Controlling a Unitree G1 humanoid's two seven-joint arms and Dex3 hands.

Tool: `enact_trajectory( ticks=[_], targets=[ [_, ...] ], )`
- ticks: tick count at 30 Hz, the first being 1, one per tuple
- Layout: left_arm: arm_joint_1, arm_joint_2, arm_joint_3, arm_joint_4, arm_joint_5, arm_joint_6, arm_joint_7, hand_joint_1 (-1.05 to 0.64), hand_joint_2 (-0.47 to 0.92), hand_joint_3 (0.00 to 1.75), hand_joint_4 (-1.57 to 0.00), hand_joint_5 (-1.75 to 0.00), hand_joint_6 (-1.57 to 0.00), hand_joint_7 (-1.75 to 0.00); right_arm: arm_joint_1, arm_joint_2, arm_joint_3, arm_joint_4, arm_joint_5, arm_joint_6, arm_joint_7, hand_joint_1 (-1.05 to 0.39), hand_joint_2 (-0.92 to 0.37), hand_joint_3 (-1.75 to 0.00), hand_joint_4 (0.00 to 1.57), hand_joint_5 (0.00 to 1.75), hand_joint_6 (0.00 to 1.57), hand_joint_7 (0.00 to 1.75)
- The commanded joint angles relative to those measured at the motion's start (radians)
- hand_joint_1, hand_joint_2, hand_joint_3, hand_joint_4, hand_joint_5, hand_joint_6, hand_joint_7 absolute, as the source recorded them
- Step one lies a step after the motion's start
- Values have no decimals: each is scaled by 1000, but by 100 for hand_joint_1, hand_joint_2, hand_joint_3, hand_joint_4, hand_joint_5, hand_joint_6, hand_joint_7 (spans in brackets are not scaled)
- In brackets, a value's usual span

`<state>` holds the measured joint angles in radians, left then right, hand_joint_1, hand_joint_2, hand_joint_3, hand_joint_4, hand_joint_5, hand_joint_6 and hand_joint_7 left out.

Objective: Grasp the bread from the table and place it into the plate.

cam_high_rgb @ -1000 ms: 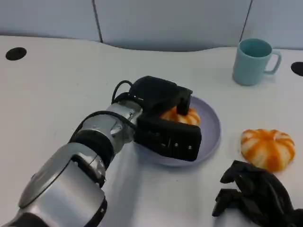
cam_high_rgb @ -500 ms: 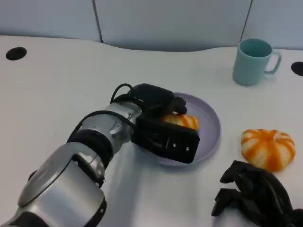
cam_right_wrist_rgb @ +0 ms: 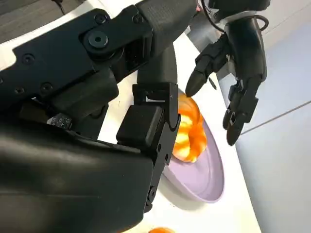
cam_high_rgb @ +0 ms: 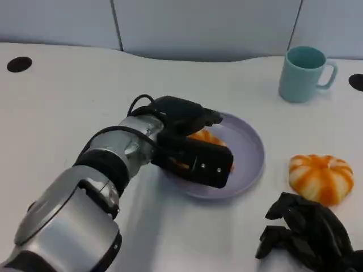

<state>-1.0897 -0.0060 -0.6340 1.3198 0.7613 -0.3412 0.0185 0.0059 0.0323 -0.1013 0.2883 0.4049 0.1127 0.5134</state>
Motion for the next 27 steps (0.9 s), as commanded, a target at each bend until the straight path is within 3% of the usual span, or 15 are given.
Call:
enact_trajectory(
  ticks=[1,7,16,22,27],
  targets=[
    [-20,46,33,-23,-33,-38,-3,-86,92,34,-11,-28,-29,-1,-12,-18,-15,14,6,-3,4,-86,-77,0,145,81,126,78],
    [21,93,145,-54,-159,-134,-56,-81,92,28,-14,-31,-32,-2,-21,-24,-21,28,9,-4,15,-85,-78,-1,145,80,125,79],
    [149,136,357,-107,-431,-268,-287,-77,92,28,-8,-38,-32,-1,-33,-23,-23,39,9,2,17,-85,-77,0,141,81,124,81],
    [290,127,478,-181,-591,-348,-359,-73,92,26,-12,-42,-32,-1,-35,-20,-24,37,8,8,13,-86,-77,0,141,83,123,83],
    [459,81,585,-283,-754,-470,-389,-58,92,29,-27,-56,-39,-4,-32,-21,-24,31,4,9,11,-85,-77,0,143,82,123,83]
  ],
)
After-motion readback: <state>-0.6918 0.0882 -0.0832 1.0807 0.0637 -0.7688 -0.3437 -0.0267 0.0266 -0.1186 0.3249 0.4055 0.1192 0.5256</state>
